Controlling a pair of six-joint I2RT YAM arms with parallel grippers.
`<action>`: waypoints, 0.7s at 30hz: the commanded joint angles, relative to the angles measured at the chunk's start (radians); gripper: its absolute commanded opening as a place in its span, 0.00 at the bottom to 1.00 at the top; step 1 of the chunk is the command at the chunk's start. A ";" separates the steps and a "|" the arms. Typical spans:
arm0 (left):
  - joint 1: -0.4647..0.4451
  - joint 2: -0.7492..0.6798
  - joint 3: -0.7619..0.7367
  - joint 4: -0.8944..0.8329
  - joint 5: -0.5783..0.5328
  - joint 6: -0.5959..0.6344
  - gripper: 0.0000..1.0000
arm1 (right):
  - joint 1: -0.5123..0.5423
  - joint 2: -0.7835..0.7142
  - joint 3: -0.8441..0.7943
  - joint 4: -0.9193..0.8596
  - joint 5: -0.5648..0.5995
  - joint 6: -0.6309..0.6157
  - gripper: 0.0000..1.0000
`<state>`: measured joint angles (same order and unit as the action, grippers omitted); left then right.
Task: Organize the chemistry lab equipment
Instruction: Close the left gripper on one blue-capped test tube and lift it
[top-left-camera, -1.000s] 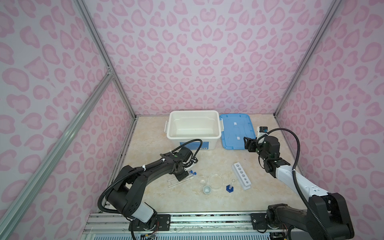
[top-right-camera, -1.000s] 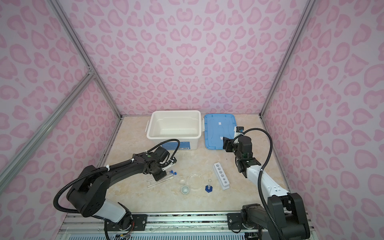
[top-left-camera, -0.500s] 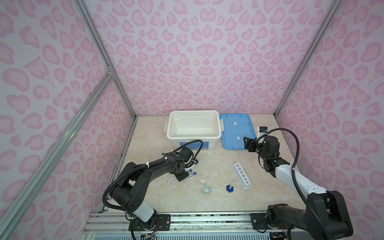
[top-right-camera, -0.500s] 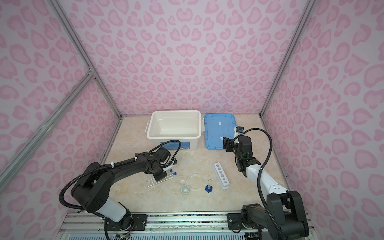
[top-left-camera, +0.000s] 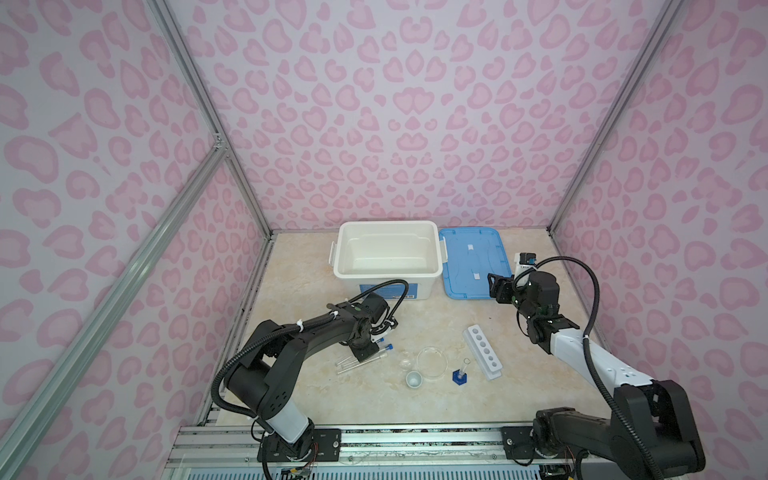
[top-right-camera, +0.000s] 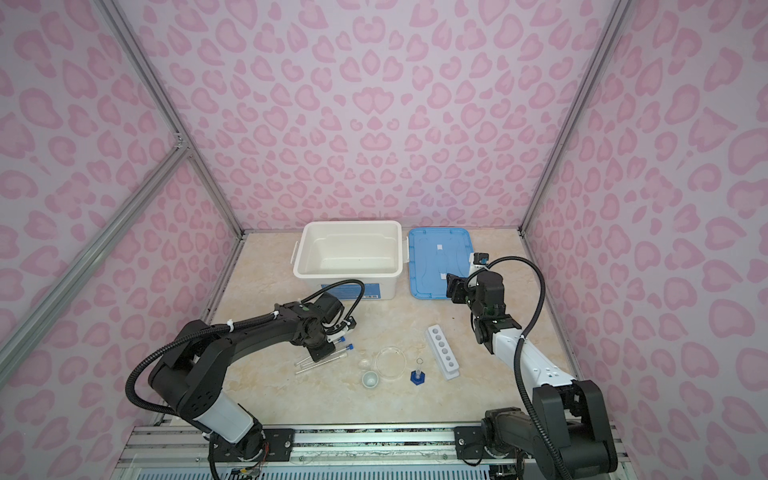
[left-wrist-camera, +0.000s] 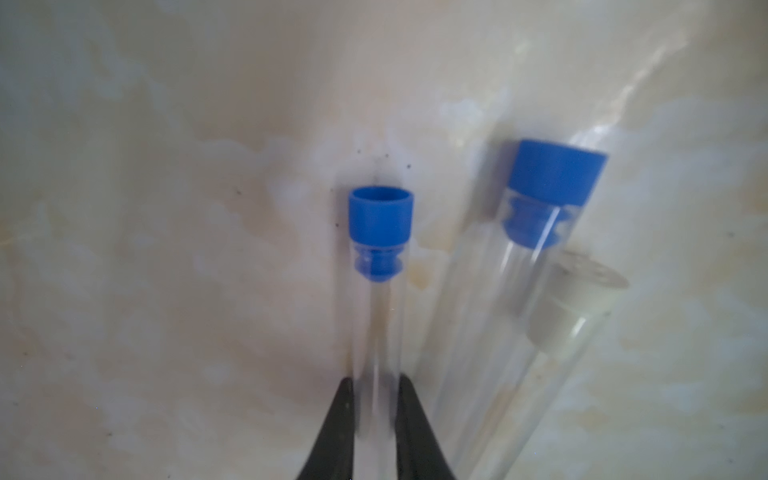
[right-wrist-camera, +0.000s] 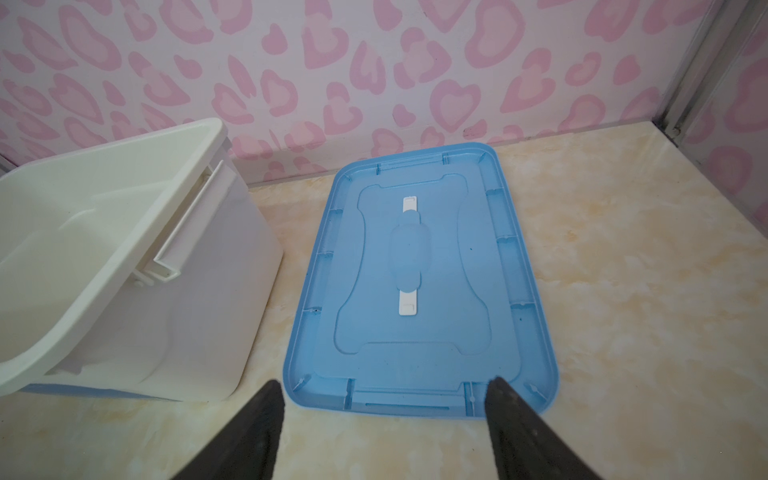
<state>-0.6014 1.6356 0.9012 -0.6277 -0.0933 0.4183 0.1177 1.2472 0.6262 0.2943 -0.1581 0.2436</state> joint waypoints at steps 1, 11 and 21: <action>0.002 -0.002 0.001 0.011 0.007 0.007 0.16 | -0.001 0.007 -0.008 0.028 -0.006 0.005 0.76; 0.002 -0.072 0.014 0.035 -0.002 0.016 0.14 | -0.001 -0.005 0.010 0.000 -0.023 0.015 0.76; 0.001 -0.194 0.039 0.055 0.030 0.008 0.15 | 0.021 -0.058 0.054 -0.100 -0.080 0.013 0.78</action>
<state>-0.6014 1.4788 0.9222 -0.5964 -0.0887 0.4297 0.1329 1.1965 0.6670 0.2367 -0.2047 0.2554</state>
